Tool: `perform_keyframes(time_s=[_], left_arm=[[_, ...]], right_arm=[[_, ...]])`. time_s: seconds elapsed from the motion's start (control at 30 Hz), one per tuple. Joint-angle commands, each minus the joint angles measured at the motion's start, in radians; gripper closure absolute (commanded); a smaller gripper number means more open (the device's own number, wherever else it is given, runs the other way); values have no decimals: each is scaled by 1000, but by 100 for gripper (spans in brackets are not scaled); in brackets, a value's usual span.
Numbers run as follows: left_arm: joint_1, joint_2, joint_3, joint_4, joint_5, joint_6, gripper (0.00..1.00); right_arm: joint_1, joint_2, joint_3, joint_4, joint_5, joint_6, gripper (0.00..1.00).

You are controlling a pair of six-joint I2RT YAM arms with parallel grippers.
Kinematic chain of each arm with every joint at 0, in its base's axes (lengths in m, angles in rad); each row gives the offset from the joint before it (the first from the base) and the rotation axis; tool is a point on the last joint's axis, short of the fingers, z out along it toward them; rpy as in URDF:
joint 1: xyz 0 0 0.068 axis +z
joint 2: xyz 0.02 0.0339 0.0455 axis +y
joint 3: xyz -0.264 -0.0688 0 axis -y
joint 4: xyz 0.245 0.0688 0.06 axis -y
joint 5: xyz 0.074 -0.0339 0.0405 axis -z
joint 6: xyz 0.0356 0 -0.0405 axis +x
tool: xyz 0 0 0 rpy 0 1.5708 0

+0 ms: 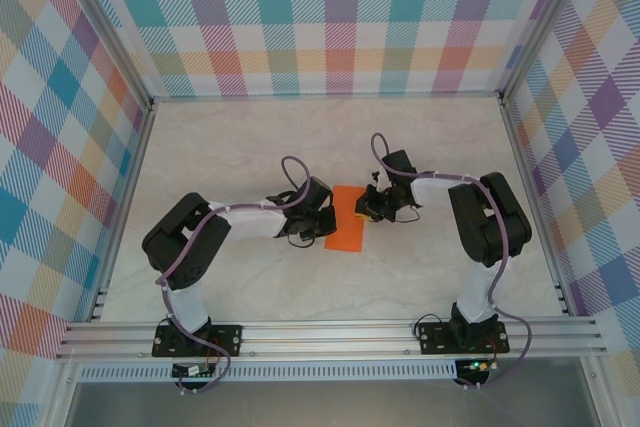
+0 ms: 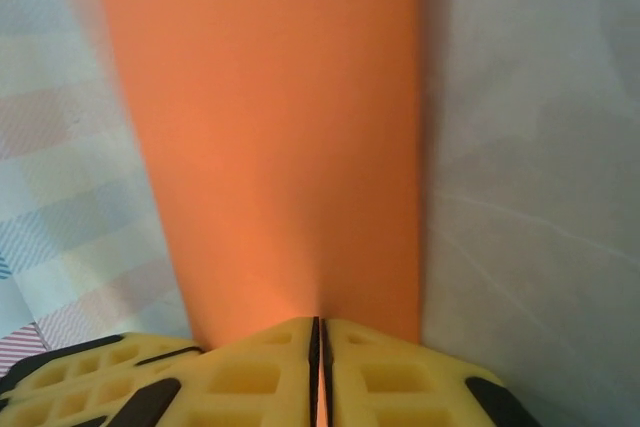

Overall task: Fold a paper plane with a square sheet of paper (pick it up from the middle)
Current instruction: Fold the square sheet of paper in half at the center of the table.

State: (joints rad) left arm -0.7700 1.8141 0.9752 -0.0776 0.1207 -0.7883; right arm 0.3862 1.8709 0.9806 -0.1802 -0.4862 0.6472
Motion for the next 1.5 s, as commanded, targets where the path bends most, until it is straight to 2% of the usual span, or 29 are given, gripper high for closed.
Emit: perform_keyframes(time_s=[0.0, 0.2, 0.37, 0.5, 0.6, 0.73, 0.83, 1.13, 1.47], left_arm=[[-7, -46, 18, -142, -23, 19, 90], [26, -127, 24, -139, -11, 19, 79], [70, -173, -2, -77, 28, 14, 77], [96, -156, -6, -42, 55, 9, 80], [102, -138, -2, -30, 46, 11, 85], [115, -88, 7, -10, 42, 4, 92], [116, -61, 16, 7, 45, 0, 94], [116, -14, 28, 22, 57, -9, 95], [115, -7, 33, 45, 85, -20, 95]], right_arm=[[10, 35, -8, -18, 3, -28, 88], [59, 41, -1, -7, -69, -96, 88], [121, 53, 27, -15, -126, -168, 88], [160, 63, 44, -16, -146, -196, 88], [167, 51, 42, -5, -142, -189, 88], [167, -16, 18, 12, -118, -167, 87], [166, -75, -14, 25, -90, -127, 87], [172, -179, -160, 82, -62, -2, 86], [225, -113, -137, 117, -76, 41, 86]])
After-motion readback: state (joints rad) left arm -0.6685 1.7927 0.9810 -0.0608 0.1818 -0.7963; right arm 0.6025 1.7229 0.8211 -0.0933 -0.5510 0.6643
